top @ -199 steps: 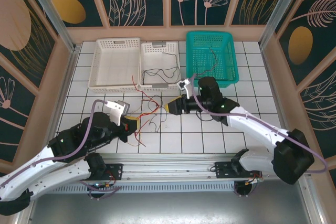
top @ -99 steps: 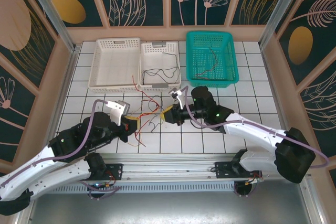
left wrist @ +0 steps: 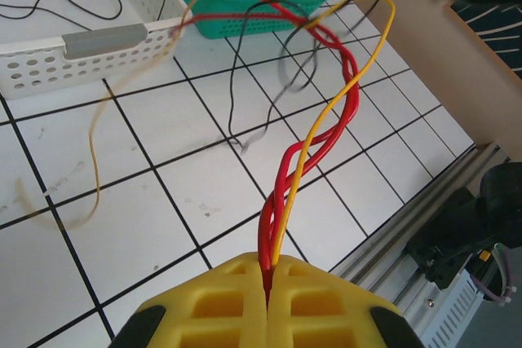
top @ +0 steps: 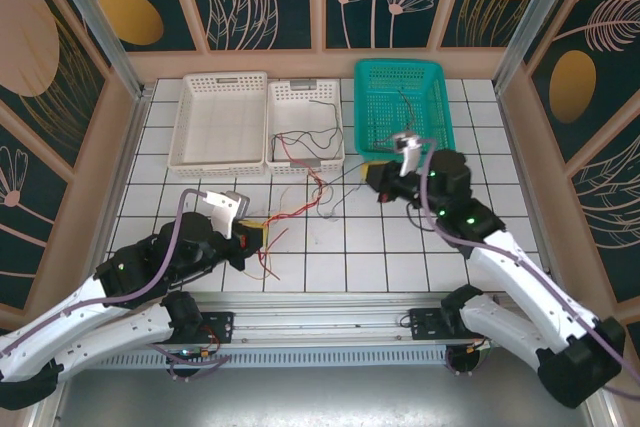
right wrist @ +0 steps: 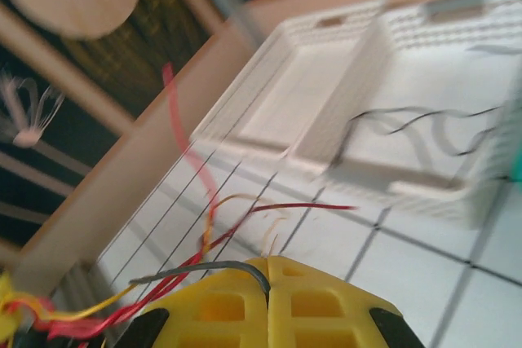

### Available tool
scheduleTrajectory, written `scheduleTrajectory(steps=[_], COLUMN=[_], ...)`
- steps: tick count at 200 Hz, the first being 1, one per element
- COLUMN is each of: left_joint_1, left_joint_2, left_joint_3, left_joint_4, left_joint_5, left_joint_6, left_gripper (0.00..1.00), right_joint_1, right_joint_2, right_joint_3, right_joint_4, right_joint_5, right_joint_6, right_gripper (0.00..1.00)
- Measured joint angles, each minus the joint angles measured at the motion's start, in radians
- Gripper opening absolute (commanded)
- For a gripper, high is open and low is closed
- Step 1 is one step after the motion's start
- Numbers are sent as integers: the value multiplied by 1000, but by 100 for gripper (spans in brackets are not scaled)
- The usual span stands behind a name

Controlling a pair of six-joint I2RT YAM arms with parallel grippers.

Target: Untangle the cables

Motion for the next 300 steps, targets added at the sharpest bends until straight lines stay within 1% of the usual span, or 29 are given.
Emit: scheduleTrajectory(steps=[14, 46, 85, 102, 125, 144, 196, 233, 248, 265, 282, 300], left_joint_1=[0, 0, 0, 0, 0, 0, 0, 0, 0, -2, -1, -1], left_joint_2=[5, 15, 16, 16, 17, 18, 48, 66, 66, 62, 43, 34], left_joint_3=[0, 0, 0, 0, 0, 0, 0, 0, 8, 32, 60, 79], left_joint_4=[4, 10, 32, 31, 31, 32, 32, 31, 22, -2, -29, -46], left_joint_5=[0, 0, 1, 1, 3, 9, 34, 26, -10, -84, -165, -211], left_joint_6=[0, 0, 1, 1, 4, 4, 15, 15, 6, -24, -63, -88], left_gripper=[0, 0, 0, 0, 0, 0, 0, 0, 0, 0, 0, 0], right_joint_1=[-85, -264, -477, -538, -556, -581, -594, -594, -594, -594, -594, -594], right_joint_2=[-24, -55, -66, -66, -72, -88, -112, -105, -95, -90, -90, -93], right_joint_3=[42, 136, 225, 246, 247, 248, 281, 299, 308, 310, 308, 296], right_joint_4=[-51, -142, -220, -237, -244, -266, -341, -413, -440, -466, -476, -472], right_joint_5=[20, 23, -8, -8, -4, 35, 215, 338, 380, 401, 396, 364], right_joint_6=[11, 48, 90, 117, 147, 165, 191, 199, 209, 213, 212, 211], right_gripper=[0, 0, 0, 0, 0, 0, 0, 0, 0, 0, 0, 0])
